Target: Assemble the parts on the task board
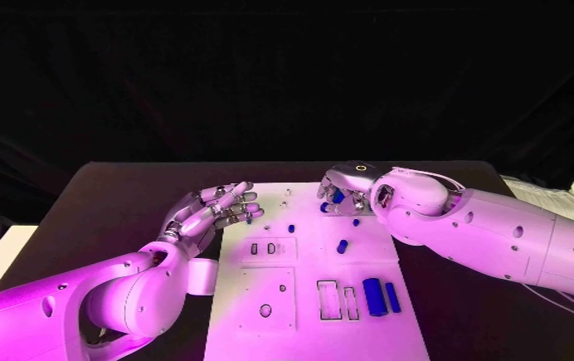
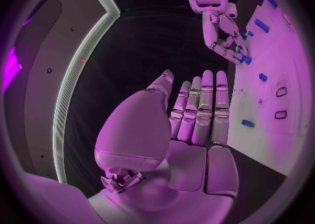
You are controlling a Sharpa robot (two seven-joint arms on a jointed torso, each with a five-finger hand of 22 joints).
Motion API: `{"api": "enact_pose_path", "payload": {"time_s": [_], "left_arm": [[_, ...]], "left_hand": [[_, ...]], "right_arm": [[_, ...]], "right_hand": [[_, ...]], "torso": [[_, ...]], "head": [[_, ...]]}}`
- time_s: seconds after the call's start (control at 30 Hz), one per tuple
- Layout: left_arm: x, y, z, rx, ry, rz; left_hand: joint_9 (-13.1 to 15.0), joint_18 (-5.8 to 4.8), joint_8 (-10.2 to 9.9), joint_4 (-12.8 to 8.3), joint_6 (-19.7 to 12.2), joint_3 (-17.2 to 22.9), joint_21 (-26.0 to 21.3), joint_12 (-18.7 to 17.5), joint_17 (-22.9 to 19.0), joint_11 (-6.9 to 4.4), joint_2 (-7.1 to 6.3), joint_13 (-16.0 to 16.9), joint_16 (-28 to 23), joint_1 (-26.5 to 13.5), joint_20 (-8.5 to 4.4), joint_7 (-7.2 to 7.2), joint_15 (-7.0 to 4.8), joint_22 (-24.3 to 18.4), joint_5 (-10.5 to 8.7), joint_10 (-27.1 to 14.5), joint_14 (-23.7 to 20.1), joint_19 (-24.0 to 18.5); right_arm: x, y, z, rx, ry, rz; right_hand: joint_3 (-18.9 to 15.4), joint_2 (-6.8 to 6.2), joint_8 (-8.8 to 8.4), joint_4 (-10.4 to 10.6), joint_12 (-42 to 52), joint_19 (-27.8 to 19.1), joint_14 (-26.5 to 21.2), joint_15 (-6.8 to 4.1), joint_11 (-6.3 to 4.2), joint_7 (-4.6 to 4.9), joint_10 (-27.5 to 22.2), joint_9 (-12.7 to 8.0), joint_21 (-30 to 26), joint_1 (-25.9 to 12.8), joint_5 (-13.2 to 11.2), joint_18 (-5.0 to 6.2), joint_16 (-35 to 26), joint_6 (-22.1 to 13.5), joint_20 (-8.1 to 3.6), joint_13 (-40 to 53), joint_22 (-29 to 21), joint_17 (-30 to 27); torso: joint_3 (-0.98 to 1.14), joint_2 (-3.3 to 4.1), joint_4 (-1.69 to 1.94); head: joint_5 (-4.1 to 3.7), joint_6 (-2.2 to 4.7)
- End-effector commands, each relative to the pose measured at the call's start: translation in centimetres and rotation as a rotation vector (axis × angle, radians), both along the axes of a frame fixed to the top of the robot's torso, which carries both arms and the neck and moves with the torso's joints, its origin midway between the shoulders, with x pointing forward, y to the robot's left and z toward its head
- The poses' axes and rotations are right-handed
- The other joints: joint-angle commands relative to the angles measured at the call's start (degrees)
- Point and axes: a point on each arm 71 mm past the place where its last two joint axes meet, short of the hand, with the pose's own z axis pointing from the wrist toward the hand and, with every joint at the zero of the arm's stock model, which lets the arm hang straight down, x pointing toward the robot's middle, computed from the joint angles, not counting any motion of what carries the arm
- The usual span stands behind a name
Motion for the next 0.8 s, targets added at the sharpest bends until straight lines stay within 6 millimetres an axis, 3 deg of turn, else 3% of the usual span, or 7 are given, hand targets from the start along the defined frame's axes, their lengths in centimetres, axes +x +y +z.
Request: {"api": "enact_pose_path", "payload": {"time_s": [0.03, 0.5, 0.8], "left_arm": [[-0.07, -0.21, 0.15, -0.012, -0.001, -0.016], [0.12, -0.49, 0.02, -0.012, 0.004, -0.020], [0.17, -0.29, -0.05, -0.004, 0.010, -0.013]], "left_hand": [[-0.1, 0.67, -0.5, -0.2, -0.1, -0.3, -0.4, -0.5, 0.1, 0.43, -0.14, -0.1, -0.3, 0.1, 0.10, 0.40, 0.19, -0.1, -0.33, -0.2, -0.2, 0.4], [-0.1, 0.67, -0.8, -0.4, -0.3, -0.4, -0.5, -0.8, 0.2, 0.59, -0.04, -0.1, -0.4, 0.1, 0.17, 0.63, 0.27, -0.3, -0.32, -0.5, -0.2, 0.5], [-0.1, 0.67, -1.1, -0.6, -0.7, -0.5, -0.7, -1.0, 0.3, 0.80, 0.04, -0.1, -0.5, 0.1, 0.23, 0.91, 0.37, -0.4, -0.31, -0.9, -0.1, 0.6]], "right_arm": [[0.08, -0.08, -0.27, -0.049, 0.013, -0.003], [0.22, -0.04, -0.44, -0.065, 0.022, -0.002], [0.22, 0.16, -0.40, -0.063, 0.013, 0.007]], "right_hand": [[0.3, -0.56, -0.09, 0.6, -0.2, 0.3, 2.2, 0.43, -0.23, -0.23, -0.1, 0.1, 0.4, 0.2, -0.4, -0.84, 0.5, 0.5, -0.15, 0.0, 0.4, 0.2], [1.4, -0.11, 0.11, 1.6, 0.0, 0.4, 2.1, 0.25, -0.46, -0.44, 0.9, 0.4, 2.2, 1.0, -0.6, -1.09, 2.8, 1.7, -0.18, 0.1, 2.5, 2.3], [1.6, 1.07, 0.69, 3.7, 0.2, 2.1, 2.7, -0.42, -1.38, -1.44, 3.8, 1.1, 5.8, 0.9, -1.9, -1.92, 6.9, 4.5, -0.64, 0.2, 7.9, 6.7]], "torso": [[-0.07, 0.54, 0.11], [-0.11, 1.25, 0.19], [-0.15, 1.55, 0.33]], "head": [[0.11, 0.25], [0.70, 0.49], [0.68, 0.35]]}}
